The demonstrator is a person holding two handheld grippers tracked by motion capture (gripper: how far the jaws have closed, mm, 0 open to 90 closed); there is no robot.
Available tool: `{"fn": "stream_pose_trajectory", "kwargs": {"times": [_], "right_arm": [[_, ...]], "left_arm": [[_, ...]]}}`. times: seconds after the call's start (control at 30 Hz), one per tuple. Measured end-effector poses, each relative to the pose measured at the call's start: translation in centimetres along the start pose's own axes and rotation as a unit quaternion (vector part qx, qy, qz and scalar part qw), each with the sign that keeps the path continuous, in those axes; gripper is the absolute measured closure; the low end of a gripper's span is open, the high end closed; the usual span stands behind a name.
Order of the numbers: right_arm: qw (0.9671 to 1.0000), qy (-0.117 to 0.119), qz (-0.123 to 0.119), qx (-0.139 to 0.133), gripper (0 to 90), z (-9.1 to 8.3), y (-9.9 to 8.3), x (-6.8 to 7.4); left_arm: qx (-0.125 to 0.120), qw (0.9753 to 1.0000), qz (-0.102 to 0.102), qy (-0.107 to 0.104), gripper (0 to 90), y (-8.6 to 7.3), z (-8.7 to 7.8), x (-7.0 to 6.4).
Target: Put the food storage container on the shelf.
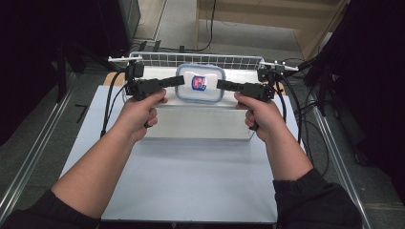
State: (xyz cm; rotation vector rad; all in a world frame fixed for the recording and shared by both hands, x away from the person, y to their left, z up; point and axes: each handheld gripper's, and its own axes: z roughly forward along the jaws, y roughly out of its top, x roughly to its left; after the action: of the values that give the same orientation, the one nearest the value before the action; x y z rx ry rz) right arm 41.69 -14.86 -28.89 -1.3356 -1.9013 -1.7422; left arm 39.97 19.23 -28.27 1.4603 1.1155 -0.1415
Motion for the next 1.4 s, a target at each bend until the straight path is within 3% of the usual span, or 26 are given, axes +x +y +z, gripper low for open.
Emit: {"fn": "stream_pose_trajectory", "kwargs": {"times": [0.5, 1.2, 1.4], "right_arm": [[0.9999, -0.007, 0.013, 0.004, 55.8, 0.7, 0.0, -0.3], [0.9993, -0.034, 0.011, -0.012, 47.7, 1.4, 0.1, -0.7], [0.9986, -0.048, 0.010, -0.022, 50.3, 1.3, 0.3, -1.0]], "left_arm": [[-0.009, 0.9999, -0.012, 0.005, 54.1, -0.1, 0.2, 0.6], [-0.014, 0.9994, 0.010, 0.029, 48.5, -0.1, 0.7, 0.8], [-0.013, 0.9995, 0.009, 0.029, 47.5, -0.2, 1.0, 0.9]]}}
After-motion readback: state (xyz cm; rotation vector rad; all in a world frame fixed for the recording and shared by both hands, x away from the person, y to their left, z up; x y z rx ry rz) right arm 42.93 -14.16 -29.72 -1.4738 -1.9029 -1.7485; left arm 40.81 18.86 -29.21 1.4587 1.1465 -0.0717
